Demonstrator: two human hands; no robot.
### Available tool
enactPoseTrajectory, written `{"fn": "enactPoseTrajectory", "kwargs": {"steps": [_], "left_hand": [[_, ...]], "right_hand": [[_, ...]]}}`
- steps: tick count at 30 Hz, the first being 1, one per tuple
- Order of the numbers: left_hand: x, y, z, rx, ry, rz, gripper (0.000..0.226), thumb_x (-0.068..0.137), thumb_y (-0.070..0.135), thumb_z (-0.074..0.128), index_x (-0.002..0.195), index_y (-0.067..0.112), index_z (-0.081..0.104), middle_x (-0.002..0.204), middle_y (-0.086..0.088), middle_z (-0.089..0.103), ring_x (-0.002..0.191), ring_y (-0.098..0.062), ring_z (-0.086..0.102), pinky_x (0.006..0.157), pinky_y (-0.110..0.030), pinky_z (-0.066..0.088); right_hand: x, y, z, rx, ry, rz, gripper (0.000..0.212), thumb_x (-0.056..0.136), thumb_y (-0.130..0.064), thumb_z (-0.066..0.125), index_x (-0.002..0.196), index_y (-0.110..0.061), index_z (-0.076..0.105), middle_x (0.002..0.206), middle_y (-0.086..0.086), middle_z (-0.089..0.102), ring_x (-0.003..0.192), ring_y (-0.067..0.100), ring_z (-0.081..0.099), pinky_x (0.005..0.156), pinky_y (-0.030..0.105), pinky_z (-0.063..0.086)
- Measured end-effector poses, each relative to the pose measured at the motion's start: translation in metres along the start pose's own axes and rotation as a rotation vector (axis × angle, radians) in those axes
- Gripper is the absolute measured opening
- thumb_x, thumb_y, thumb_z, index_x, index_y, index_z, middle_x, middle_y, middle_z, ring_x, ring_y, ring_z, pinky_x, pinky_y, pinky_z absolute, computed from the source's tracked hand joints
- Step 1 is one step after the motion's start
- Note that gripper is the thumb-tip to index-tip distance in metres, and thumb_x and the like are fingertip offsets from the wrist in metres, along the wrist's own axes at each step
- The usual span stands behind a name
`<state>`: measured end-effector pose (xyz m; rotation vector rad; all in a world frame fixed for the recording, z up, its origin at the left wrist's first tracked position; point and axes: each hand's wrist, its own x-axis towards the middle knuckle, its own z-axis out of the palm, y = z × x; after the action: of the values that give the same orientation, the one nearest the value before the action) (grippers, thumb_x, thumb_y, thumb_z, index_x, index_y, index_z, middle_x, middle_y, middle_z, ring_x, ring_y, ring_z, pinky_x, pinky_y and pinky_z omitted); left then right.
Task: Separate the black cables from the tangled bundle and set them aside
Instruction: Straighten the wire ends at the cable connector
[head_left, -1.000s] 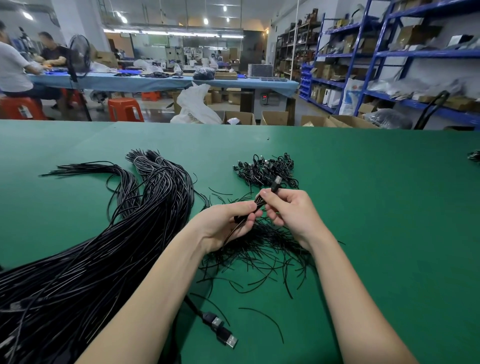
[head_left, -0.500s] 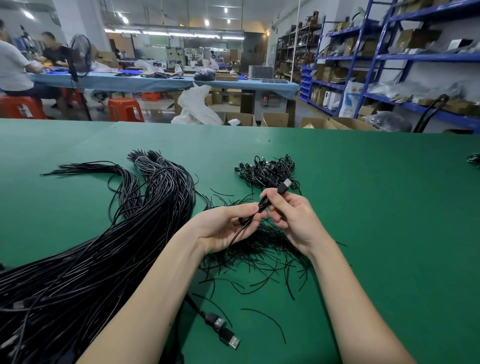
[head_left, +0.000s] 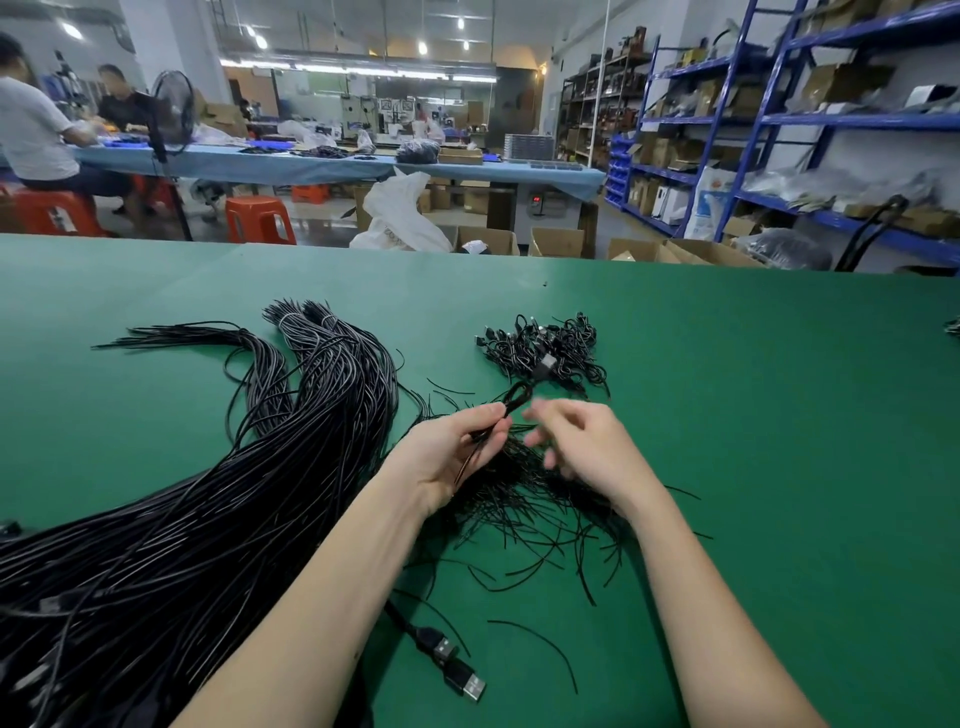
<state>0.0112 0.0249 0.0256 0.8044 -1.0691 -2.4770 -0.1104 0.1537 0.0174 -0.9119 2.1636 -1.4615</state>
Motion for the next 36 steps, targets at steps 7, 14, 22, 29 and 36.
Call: {"fn": "enactPoseTrajectory", "kwargs": {"steps": [7, 14, 22, 29, 36], "left_hand": [[0.004, 0.002, -0.008, 0.027, 0.04, 0.225, 0.013, 0.085, 0.001, 0.075, 0.096, -0.005, 0.074, 0.09, -0.015, 0.077, 0.074, -0.014, 0.074, 0.064, -0.019, 0.058], [0.004, 0.002, -0.009, 0.014, 0.058, 0.264, 0.015, 0.084, 0.002, 0.075, 0.097, -0.005, 0.074, 0.088, -0.014, 0.077, 0.073, -0.014, 0.074, 0.064, -0.019, 0.058], [0.002, 0.001, -0.005, -0.001, 0.06, 0.31, 0.011, 0.084, 0.001, 0.075, 0.094, -0.004, 0.074, 0.084, -0.013, 0.077, 0.071, -0.014, 0.073, 0.064, -0.017, 0.057], [0.001, -0.008, 0.002, 0.074, 0.034, 0.355, 0.013, 0.085, 0.002, 0.075, 0.097, -0.002, 0.074, 0.084, -0.011, 0.076, 0.072, -0.012, 0.072, 0.069, -0.017, 0.057], [0.002, -0.005, -0.001, 0.13, -0.015, 0.425, 0.015, 0.083, 0.005, 0.077, 0.097, 0.0, 0.075, 0.09, -0.013, 0.077, 0.078, -0.014, 0.073, 0.073, -0.018, 0.057]], "right_hand": [[-0.008, 0.004, 0.01, -0.74, -0.001, -0.03, 0.004, 0.086, -0.047, 0.075, 0.088, -0.043, 0.076, 0.093, -0.02, 0.072, 0.091, 0.01, 0.065, 0.075, 0.027, 0.045], [-0.005, -0.003, -0.003, -0.11, 0.066, -0.063, 0.006, 0.09, -0.04, 0.076, 0.092, -0.035, 0.078, 0.082, -0.016, 0.077, 0.074, 0.002, 0.067, 0.074, 0.026, 0.054], [-0.008, -0.017, -0.002, 0.467, 0.011, -0.019, 0.008, 0.099, -0.017, 0.067, 0.104, -0.015, 0.073, 0.084, 0.003, 0.079, 0.059, 0.01, 0.067, 0.046, 0.018, 0.049], [-0.009, -0.025, 0.01, 0.501, 0.087, -0.082, 0.007, 0.093, -0.021, 0.074, 0.093, -0.025, 0.08, 0.092, -0.004, 0.08, 0.066, 0.004, 0.066, 0.05, 0.016, 0.048], [-0.009, -0.024, 0.018, 0.624, 0.021, 0.162, 0.003, 0.082, -0.018, 0.083, 0.082, -0.021, 0.084, 0.082, -0.004, 0.078, 0.059, 0.005, 0.064, 0.051, 0.016, 0.05]]}}
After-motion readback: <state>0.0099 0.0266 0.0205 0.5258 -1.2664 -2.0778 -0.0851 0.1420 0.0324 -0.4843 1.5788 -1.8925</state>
